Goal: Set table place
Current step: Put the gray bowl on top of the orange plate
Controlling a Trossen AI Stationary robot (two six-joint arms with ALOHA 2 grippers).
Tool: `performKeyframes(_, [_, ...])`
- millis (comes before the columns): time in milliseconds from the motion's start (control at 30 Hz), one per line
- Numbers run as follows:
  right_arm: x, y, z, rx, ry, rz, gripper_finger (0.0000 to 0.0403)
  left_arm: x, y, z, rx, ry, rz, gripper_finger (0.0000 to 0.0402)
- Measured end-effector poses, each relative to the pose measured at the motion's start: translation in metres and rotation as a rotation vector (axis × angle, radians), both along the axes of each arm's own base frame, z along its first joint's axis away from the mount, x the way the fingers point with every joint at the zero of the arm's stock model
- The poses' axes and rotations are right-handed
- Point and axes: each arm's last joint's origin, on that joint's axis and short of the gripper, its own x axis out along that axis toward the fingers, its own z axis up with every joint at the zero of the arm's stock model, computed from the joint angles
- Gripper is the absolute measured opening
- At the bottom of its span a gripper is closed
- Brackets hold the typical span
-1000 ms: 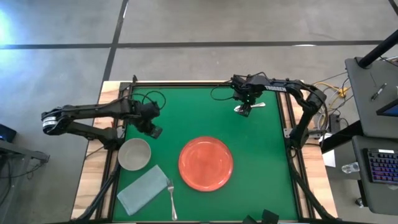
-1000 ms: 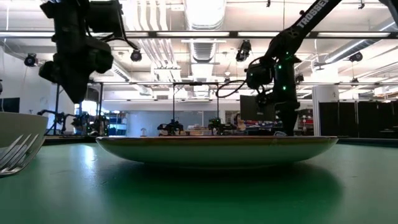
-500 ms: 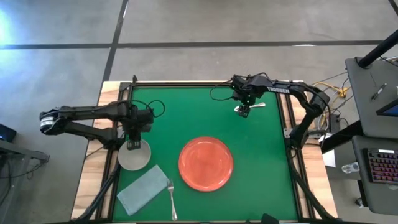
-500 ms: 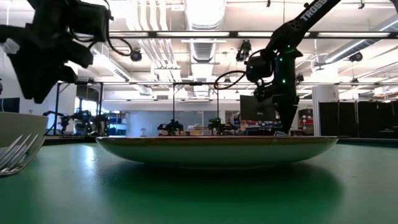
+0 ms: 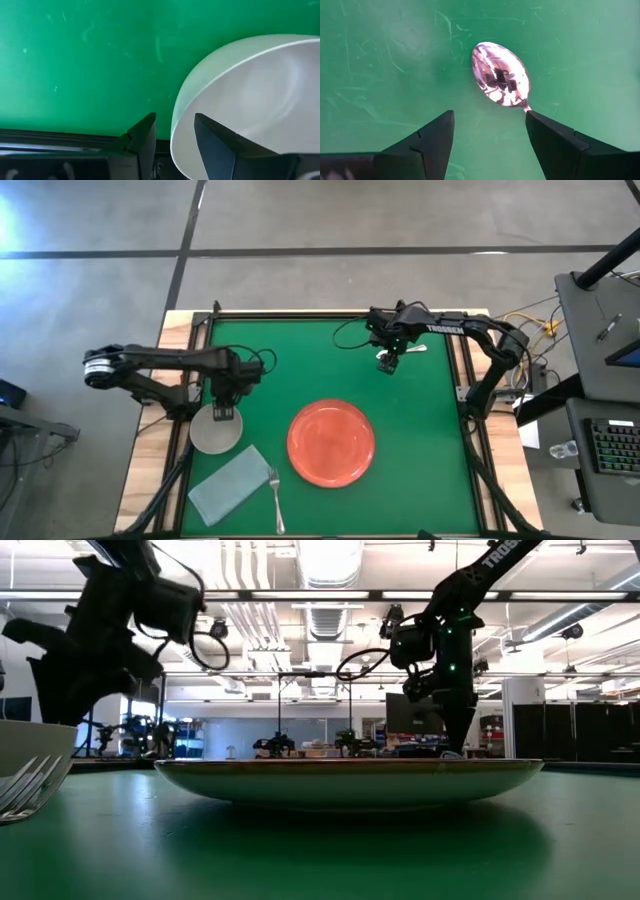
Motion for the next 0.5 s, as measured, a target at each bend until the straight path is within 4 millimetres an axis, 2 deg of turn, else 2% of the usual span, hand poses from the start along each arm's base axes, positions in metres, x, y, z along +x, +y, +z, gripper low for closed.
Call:
performKeyframes(333, [0.000,0.000,0.000,0.001,0.003,-0.004,0.0240,0.014,0.003,-0.021,-0.028,0.079,-0.043,0.0120])
performKeyframes(500, [-0.001,0.001,0.000,0.007,0.012,-0.004,0.0239,0.021,0.005,-0.030,-0.030,0.082,-0.038,0.0081])
